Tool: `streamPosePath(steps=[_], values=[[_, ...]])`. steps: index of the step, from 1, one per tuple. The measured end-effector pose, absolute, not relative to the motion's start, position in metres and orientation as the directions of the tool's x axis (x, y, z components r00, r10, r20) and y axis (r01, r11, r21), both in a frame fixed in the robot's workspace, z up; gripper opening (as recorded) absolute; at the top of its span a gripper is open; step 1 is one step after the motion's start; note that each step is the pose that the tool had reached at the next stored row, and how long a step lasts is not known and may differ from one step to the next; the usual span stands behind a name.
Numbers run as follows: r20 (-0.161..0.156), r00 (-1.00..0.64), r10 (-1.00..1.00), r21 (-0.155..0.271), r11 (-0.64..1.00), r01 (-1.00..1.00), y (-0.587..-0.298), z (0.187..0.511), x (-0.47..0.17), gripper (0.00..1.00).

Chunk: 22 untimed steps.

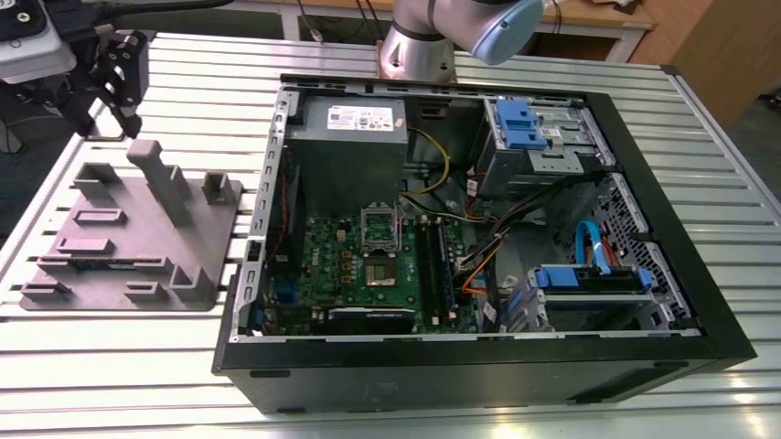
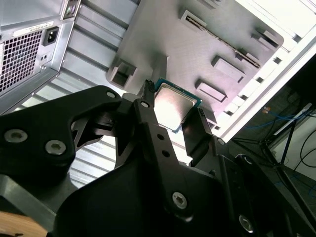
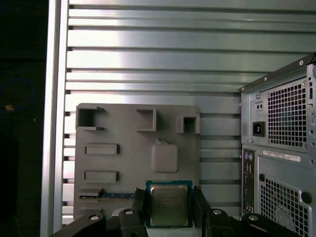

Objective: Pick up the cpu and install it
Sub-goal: 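Pick up the cpu and move it towards the insertion slot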

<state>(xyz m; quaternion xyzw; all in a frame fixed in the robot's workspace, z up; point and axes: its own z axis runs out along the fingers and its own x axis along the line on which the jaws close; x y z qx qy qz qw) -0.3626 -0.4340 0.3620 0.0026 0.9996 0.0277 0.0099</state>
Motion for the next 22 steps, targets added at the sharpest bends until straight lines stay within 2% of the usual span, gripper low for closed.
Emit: streamPosePath(steps=[22], values=[[-0.020, -1.000, 0.006, 0.055, 0.998, 0.005, -0.4340, 0.3618, -0.3532, 0.47]])
